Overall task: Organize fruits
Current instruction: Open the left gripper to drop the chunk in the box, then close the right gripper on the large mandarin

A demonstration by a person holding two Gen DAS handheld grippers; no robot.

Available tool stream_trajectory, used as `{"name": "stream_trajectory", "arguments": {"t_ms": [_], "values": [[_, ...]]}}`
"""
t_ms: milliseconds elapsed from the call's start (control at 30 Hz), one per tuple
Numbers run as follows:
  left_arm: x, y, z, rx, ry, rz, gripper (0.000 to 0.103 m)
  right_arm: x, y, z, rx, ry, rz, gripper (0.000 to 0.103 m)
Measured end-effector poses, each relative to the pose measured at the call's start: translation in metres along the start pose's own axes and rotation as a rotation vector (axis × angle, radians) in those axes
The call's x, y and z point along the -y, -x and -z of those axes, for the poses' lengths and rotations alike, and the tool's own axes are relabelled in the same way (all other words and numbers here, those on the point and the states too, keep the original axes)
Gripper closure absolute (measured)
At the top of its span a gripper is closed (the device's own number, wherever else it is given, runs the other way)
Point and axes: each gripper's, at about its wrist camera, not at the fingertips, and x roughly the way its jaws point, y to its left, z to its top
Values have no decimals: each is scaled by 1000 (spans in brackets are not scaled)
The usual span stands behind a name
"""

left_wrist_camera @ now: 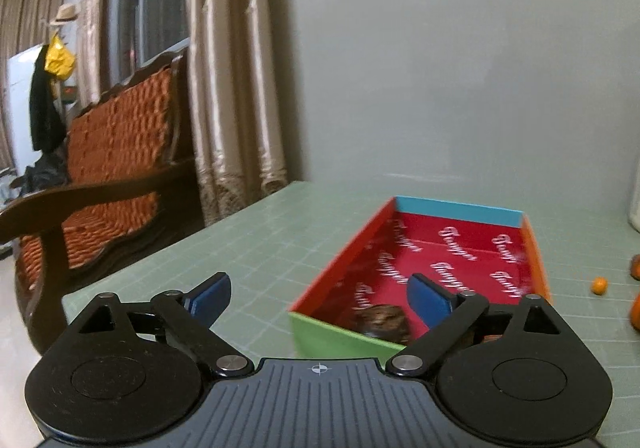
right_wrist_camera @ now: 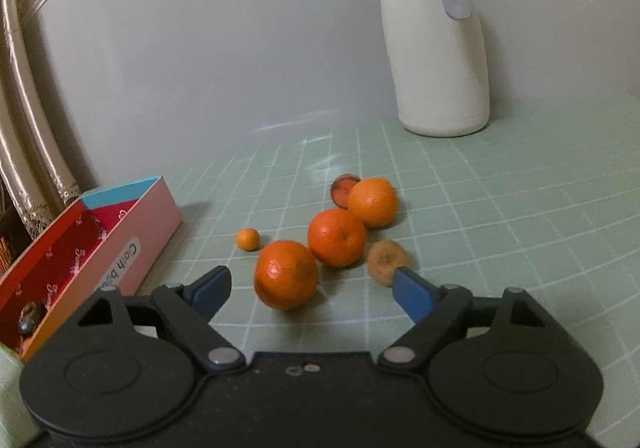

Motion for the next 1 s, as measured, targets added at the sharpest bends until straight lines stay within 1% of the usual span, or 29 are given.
{"name": "stream_trajectory", "arguments": {"t_ms": [67, 233, 267, 367, 433, 567, 600, 633, 833, 1000], "values": [[-8, -2, 2, -3, 0, -22, 9, 1, -6, -1, -11, -26, -4, 15], [-25, -8, 4, -20, 17, -49, 7, 4, -17, -2, -29, -69, -2, 15], [-28, -9, 4, -24, 24, -53, 6, 3, -18, -2, -24, -75, -1, 15], [-39, -12, 5, -39, 51, -64, 5, 1, -20, -1, -21, -77, -2, 23], [-45, -14, 5, -47, 65, -71, 5, 0, -21, -2, -16, -86, -8, 37], [-54, -16, 6, -54, 84, -85, 5, -1, -24, -2, -22, -94, -13, 50], [-56, -16, 7, -54, 87, -90, 5, -1, -25, -2, -24, -93, -17, 59], [-57, -16, 7, -55, 88, -92, 4, -2, -25, -2, -24, -94, -31, 63], [-65, -15, 8, -58, 98, -110, 4, -8, -24, -2, -26, -67, -47, 64], [-73, -15, 9, -62, 114, -129, 4, -19, -21, 0, -9, -30, -70, 64]]}}
